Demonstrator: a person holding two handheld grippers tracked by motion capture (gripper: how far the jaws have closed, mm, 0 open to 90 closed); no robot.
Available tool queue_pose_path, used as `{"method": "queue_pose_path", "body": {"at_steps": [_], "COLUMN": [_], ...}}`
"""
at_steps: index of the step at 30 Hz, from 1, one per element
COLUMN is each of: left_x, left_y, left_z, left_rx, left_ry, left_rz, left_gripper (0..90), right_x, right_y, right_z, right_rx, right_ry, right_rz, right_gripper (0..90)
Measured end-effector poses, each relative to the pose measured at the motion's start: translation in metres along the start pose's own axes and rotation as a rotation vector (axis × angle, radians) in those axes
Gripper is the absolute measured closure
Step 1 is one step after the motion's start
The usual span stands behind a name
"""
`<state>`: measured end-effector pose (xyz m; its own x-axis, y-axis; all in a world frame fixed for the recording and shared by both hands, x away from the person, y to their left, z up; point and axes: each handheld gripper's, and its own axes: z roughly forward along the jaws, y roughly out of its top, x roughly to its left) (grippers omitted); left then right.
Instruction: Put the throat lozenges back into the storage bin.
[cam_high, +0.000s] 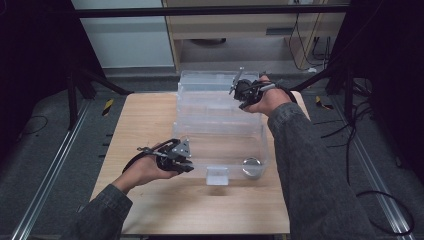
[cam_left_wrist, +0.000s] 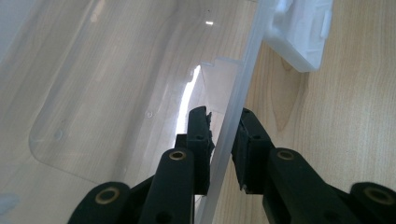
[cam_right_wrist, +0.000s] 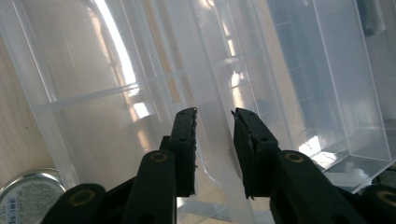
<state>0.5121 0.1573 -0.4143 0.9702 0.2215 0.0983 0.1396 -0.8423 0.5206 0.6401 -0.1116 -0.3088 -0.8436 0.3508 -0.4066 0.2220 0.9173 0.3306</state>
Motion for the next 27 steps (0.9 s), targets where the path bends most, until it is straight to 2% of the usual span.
{"method": "queue_pose_path", "body": {"at_steps": [6,14,27], "left_x": [-0.0008,-0.0038,-0.0069], "left_y": [0.0007,-0.0002,0.0000], "left_z": [-0.0001,0.0005,0.0011], "left_rx": [0.008,-0.003,-0.003], "left_ry": [0.010,0.030,0.057], "left_rz": [0.008,-0.018,-0.039], "left_gripper": [77.8,77.0,75.8], "right_x": [0.0015,0.0052,0.0073], "right_y": [0.0004,0.0033,0.0039], "right_z": [0.0005,0.0007,-0.0025], "right_rx": [0.002,0.007,0.001], "right_ry": [-0.011,-0.023,-0.012], "right_rz": [-0.026,-0.060,-0.062], "right_gripper": [73.3,75.9,79.4]}}
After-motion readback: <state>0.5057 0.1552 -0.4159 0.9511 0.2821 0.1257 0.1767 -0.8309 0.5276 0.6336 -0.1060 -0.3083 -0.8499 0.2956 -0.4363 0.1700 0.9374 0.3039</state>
